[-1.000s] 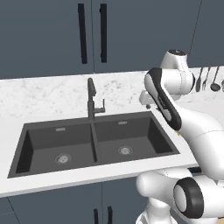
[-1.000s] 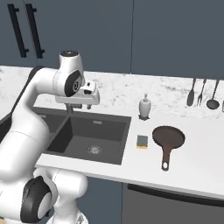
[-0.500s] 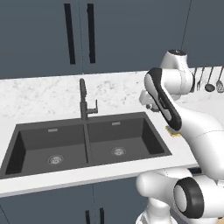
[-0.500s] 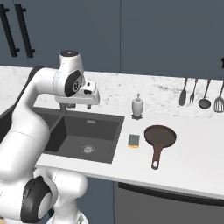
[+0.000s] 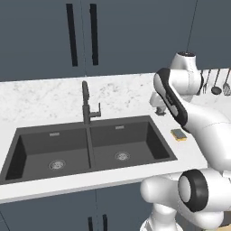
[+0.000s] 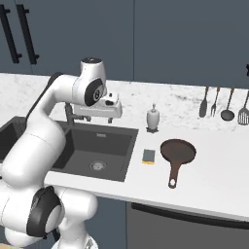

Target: Pick the pan and sponge and place them into the sink. Then turn on the water.

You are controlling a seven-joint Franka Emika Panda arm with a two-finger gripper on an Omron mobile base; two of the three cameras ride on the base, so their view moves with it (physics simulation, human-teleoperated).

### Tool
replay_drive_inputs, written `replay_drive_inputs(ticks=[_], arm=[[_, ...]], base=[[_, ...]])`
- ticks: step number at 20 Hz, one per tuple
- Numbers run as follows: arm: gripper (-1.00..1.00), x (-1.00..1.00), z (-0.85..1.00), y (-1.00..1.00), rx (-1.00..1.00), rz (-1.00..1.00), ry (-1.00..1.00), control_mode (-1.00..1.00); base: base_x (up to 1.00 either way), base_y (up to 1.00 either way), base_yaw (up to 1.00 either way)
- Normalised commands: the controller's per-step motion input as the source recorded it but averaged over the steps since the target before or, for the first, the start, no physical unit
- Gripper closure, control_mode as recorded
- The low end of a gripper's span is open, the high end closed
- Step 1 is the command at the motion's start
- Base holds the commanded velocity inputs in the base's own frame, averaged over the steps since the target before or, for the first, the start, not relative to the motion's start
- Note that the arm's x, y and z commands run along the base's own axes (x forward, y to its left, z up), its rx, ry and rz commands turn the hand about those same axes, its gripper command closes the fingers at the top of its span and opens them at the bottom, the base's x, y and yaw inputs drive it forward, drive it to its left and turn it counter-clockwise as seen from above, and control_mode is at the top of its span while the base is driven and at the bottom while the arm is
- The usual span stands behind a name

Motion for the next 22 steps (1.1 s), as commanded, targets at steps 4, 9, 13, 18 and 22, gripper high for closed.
replay_drive_inputs(ticks=[4,9,13,18,22], arm=[[-1.0,0.29,-0.42,-0.74,-0.05,-0.18,0.14,-1.0],[-1.0,0.03,-0.43,-0.94,-0.01,-0.17,0.05,-1.0],[-1.0,0.1,-0.27,-0.89,0.11,-0.02,0.0,-1.0],[-1.0,0.05,-0.31,-0.82,0.03,0.0,-0.01,-1.0],[-1.0,0.0,-0.35,-0.63,0.0,0.01,0.0,-1.0]], base=[[0.0,0.0,0.0],[0.0,0.0,0.0],[0.0,0.0,0.0],[0.0,0.0,0.0],[0.0,0.0,0.0]])
